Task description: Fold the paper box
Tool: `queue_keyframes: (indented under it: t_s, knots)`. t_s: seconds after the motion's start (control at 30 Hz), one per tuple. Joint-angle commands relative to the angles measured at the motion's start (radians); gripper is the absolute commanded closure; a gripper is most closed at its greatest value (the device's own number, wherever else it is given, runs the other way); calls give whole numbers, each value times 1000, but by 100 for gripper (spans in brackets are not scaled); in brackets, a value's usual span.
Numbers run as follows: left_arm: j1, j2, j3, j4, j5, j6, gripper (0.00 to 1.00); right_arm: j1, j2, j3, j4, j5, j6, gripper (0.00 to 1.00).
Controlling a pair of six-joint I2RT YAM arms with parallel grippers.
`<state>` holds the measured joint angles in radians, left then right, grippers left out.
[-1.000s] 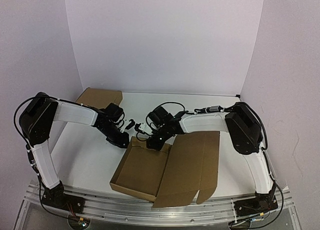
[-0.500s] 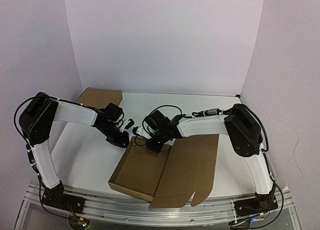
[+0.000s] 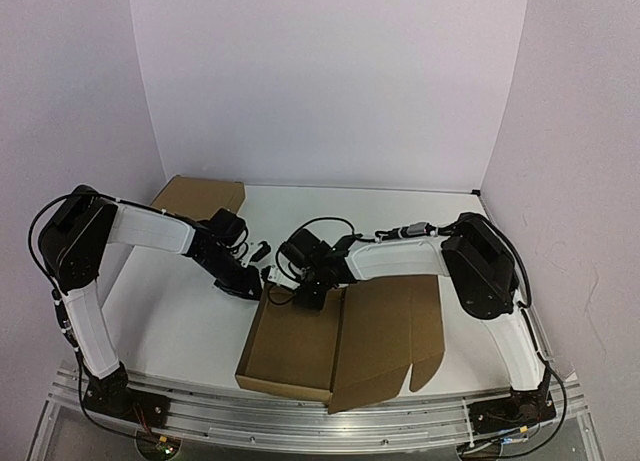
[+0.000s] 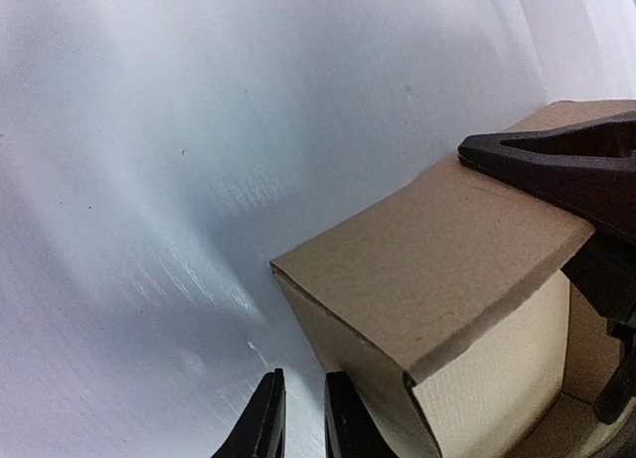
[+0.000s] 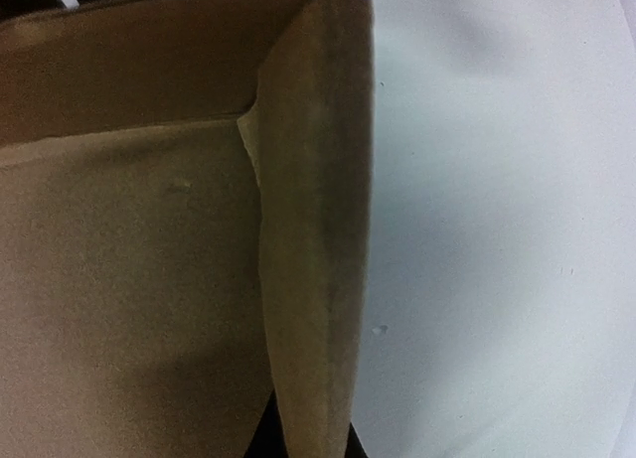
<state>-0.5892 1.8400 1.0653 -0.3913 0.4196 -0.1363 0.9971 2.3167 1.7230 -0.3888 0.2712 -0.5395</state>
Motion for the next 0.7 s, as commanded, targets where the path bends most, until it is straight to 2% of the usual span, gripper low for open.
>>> queue_keyframes:
  t_s: [0.0,0.2,0.27,0.37,0.5,0.6,0.67]
  knots:
    - [-50,-22,16,103,236,-16,82,13,98,-39,-6,-27,25,100]
    - [-22,-57,20,23,286,58,78,12,45,-78,-5,-54,-22,100]
    - [23,-87,12,4,319,114,72,11,4,-120,-3,-107,-69,100]
    - [106,-149,1,-13,373,291,62,12,-42,-175,-4,-176,-135,100]
    - [127,-228,-43,-36,424,571,50,23,-67,-192,-2,-195,-186,100]
    - [112,-263,-104,17,522,615,40,23,-57,-164,-2,-236,-176,100]
    - [86,-271,-138,73,521,616,37,24,-48,-149,-2,-251,-166,100]
